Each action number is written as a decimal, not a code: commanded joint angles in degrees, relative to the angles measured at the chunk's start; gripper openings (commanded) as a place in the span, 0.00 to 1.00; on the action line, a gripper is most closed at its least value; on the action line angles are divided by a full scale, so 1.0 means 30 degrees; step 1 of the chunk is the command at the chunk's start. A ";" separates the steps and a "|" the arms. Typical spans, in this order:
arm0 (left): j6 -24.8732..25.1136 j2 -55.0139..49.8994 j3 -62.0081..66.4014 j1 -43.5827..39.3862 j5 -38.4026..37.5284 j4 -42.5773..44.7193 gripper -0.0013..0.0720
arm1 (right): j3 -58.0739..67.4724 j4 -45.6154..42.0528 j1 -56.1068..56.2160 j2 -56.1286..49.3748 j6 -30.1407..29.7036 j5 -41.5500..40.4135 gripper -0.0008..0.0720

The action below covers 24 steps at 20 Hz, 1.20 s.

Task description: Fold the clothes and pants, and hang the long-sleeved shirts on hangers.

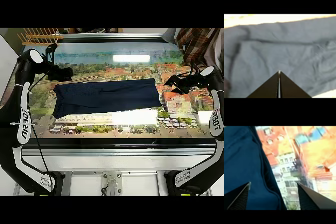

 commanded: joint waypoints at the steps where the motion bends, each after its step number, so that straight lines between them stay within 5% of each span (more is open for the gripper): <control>1: 0.0029 0.0466 -0.1413 -0.0940 0.0168 -0.0459 0.03 | 0.0109 0.3096 -0.1093 -0.1778 -0.2455 0.1698 0.90; 12: 0.0022 0.0459 -0.1668 -0.3738 0.2419 -0.0452 0.03 | 0.0160 0.5646 0.1843 -0.3570 -0.3942 0.1158 0.85; 13: 0.0022 0.0459 -0.1668 -0.3927 0.2659 -0.0452 0.03 | 0.0160 0.5654 0.1989 -0.3592 -0.3942 0.0889 0.78; 15: 0.0022 0.0459 -0.1668 -0.4269 0.3300 -0.0452 0.03 | 0.0160 0.5668 0.2084 -0.3585 -0.3934 0.0240 0.23; 17: -0.0022 0.0357 -0.1668 -0.4707 0.4044 -0.0452 0.03 | 0.0160 0.5632 0.2040 -0.3563 -0.3927 0.0044 0.03; 24: -0.0051 -0.2120 -0.1486 -0.7264 0.5683 -0.0510 0.03 | 0.0189 -0.0874 0.1035 0.0080 -0.2324 0.2375 0.03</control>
